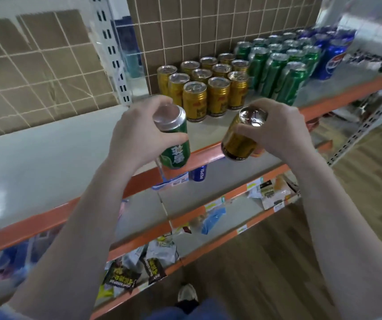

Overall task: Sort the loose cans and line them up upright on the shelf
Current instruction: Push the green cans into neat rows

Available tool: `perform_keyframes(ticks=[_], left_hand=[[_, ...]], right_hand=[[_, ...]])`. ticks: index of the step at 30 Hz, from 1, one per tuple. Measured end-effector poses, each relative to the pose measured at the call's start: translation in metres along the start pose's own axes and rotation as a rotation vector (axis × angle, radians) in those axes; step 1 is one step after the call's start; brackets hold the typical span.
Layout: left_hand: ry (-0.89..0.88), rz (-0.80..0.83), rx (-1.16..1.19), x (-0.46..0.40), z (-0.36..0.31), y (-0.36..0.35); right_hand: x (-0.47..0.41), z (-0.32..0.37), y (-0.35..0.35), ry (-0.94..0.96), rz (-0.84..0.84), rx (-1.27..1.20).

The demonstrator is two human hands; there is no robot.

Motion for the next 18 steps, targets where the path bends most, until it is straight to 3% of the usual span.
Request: perform_keyframes(ticks=[7, 18], left_hand=[[-0.005, 0.033, -0.018, -0.045, -0.034, -0.038], [0.185, -0.056, -0.067, -0.069, -0.079, -0.092]], right_hand=[[-0.060, -0.058, 0.009, 0.025, 0.073, 0.072], [-0.135, -0.141, 0.007, 0.204, 0.259, 0.090]])
Point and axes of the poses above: each hand's wrist, its own x-axis away from the middle knuckle, its own y-axis out of the back of the hand, z = x × y, the point moved 4 cm from there along -x, towards the middle knuckle, and after that the axes turned 14 degrees about y, right-handed, at the moved point
